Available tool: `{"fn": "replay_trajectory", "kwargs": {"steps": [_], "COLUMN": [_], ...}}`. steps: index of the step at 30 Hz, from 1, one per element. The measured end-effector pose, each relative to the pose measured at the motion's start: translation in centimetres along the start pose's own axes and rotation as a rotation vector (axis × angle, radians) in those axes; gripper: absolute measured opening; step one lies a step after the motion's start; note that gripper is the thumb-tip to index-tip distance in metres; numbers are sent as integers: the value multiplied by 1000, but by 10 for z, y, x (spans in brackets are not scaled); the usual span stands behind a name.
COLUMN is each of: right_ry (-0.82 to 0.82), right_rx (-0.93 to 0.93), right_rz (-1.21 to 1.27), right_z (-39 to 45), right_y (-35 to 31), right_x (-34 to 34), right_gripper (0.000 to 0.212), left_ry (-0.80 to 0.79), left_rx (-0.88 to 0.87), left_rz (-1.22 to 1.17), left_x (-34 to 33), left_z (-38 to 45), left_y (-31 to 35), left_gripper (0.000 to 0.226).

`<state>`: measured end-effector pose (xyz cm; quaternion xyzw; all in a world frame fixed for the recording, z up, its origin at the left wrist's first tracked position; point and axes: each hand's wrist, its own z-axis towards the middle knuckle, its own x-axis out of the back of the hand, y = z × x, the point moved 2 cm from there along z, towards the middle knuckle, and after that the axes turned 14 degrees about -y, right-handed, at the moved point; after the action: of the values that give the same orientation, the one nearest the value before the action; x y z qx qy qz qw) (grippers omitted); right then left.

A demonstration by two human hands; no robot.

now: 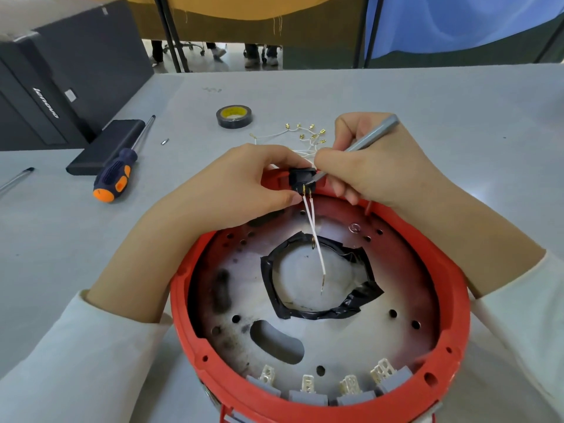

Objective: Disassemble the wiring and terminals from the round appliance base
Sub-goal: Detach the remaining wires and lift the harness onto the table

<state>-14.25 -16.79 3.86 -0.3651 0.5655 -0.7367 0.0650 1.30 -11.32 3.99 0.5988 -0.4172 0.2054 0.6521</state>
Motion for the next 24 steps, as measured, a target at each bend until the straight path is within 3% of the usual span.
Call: {"fn": "replay_trajectory", "kwargs": {"steps": [24], "right_ry": [-57], "right_rx": [-77], "right_rz": [19], "right_z": [6], "right_y": [-5], "right_x": [1], "right_gripper": [25], "left_ry": [-10], "left_rx": [11], "left_rz": [19], "left_x": [0], "left_z": [0], "left_y": [2], "left_gripper": [32]}}
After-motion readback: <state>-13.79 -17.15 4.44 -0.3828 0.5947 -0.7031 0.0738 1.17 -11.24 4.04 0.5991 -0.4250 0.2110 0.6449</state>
